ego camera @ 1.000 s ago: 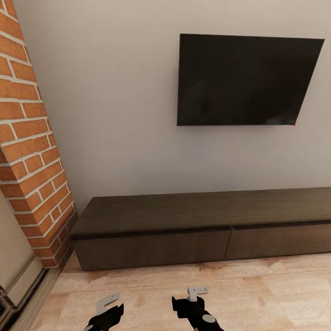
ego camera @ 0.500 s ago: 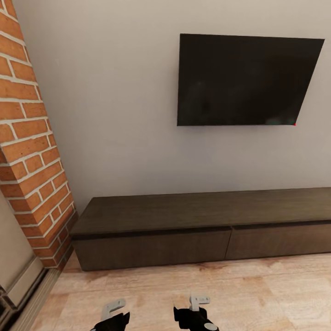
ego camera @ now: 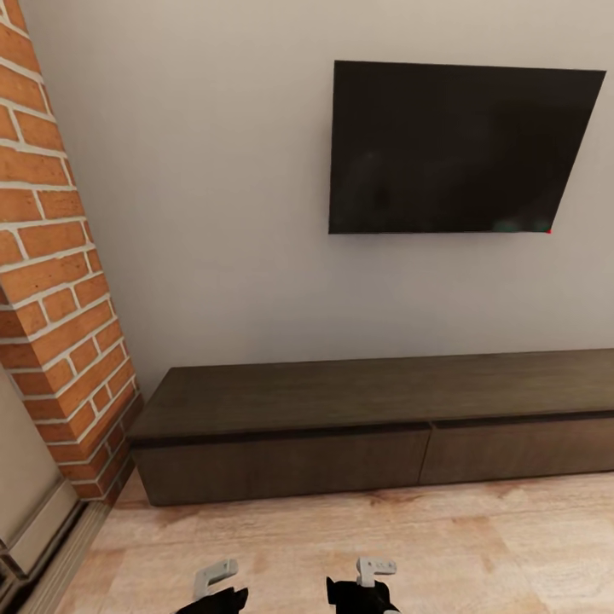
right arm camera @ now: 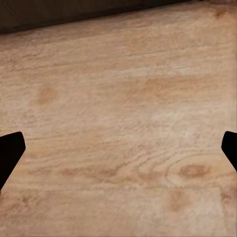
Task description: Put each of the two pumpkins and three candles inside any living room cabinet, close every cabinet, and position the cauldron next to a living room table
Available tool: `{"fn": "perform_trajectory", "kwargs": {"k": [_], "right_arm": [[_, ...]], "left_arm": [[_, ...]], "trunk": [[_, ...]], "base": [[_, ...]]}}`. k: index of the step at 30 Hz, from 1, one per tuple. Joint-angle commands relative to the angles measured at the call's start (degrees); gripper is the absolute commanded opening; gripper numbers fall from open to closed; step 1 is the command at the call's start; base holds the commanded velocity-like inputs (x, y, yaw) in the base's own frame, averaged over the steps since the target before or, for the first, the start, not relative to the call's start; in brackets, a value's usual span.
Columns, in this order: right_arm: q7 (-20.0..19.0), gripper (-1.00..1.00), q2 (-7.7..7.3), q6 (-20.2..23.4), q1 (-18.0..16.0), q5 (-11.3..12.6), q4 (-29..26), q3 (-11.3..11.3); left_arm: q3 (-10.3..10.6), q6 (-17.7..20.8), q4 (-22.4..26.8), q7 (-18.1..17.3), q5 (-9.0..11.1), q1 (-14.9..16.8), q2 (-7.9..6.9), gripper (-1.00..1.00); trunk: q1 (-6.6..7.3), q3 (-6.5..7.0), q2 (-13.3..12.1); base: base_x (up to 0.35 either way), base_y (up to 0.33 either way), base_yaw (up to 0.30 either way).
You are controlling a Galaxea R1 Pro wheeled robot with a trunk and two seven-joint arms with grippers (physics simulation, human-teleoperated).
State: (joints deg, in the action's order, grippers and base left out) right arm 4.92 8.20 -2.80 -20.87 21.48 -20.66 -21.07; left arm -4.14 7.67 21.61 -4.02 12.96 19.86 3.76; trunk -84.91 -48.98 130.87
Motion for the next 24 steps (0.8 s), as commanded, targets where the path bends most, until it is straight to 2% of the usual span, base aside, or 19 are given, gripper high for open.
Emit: {"fn": "perform_trajectory", "kwargs": {"k": [1,4,5,8,9,10,11,14,15,17,20,23,24], "right_arm": [[0.03,1.00,-0.03,-0.28,-0.05,0.57,-0.02,-0.32],[-0.88,1.00,0.02,-0.41,-0.05,0.58,-0.31,0.46],[-2.11,1.00,0.01,-0.73,-0.05,0.58,-0.42,1.96],[-8.85,1.00,-0.08,-2.28,-0.05,1.21,-0.64,7.12],[-12.39,1.00,-0.53,-2.36,-0.05,1.99,-0.68,9.75],[-14.28,1.00,-1.01,-2.31,-0.05,2.56,-0.70,11.25],[-17.98,1.00,-2.43,-2.08,-0.05,4.01,-0.71,14.42],[-27.27,1.00,-7.75,0.25,-0.11,9.85,-0.70,24.14],[-29.50,1.00,-8.94,1.83,-0.12,11.78,-0.70,26.82],[-32.72,1.00,-10.27,5.92,-0.13,14.59,-0.78,30.66],[-35.18,1.00,-10.91,9.89,-0.13,17.51,-1.19,33.39],[-35.81,1.00,-11.02,10.70,-0.13,20.48,-2.32,34.34],[-35.99,1.00,-11.04,10.80,-0.14,22.43,-3.17,34.59]], "left_arm": [[-0.43,0.78,0.10,-0.31,0.36,0.01,0.04,1.00],[-0.43,1.74,0.13,-0.54,0.38,0.02,-0.07,1.00],[-0.51,9.82,0.18,-0.94,0.39,0.03,-0.13,1.00],[-0.67,10.33,1.58,-3.36,0.38,0.22,-0.42,1.00],[-0.68,11.08,3.27,-4.44,0.44,0.27,-0.56,1.00],[-0.68,11.91,4.52,-5.10,0.52,0.29,-0.64,1.00],[-0.72,14.89,7.47,-6.52,0.67,0.31,-0.81,1.00],[-0.97,30.61,17.60,-11.56,0.90,0.35,-1.65,1.00],[-1.08,35.00,20.73,-13.66,0.94,0.35,-1.89,1.00],[-1.22,40.23,26.03,-17.74,0.98,0.35,-2.58,1.00],[-1.29,43.45,30.72,-21.45,1.40,0.37,-3.72,1.00],[-1.38,45.37,31.94,-22.61,2.46,0.49,-4.05,1.00],[-1.42,46.39,32.25,-22.92,3.20,0.59,-4.13,1.00]], "trunk": [[0.00,-0.06,0.02],[0.00,-0.06,0.02],[0.00,-0.06,0.02],[0.00,-0.06,0.02],[0.00,-0.06,0.02],[0.00,-0.06,0.02],[0.00,-0.06,0.02],[0.00,-0.06,0.02],[0.00,-0.06,0.02],[0.00,-0.06,0.02],[0.00,-0.06,0.02],[0.00,-0.06,0.02],[0.00,-0.06,0.02]], "base": [[0.051,0.000,0.000],[0.028,0.000,0.000],[0.011,0.000,0.000],[0.005,0.000,0.000],[0.002,0.000,0.000],[0.001,0.000,0.000],[0.000,0.000,0.000],[0.000,0.000,0.000],[0.000,0.000,0.000],[0.000,0.000,0.000],[0.000,0.000,0.000],[0.000,0.000,0.000],[0.000,0.000,0.000]]}}
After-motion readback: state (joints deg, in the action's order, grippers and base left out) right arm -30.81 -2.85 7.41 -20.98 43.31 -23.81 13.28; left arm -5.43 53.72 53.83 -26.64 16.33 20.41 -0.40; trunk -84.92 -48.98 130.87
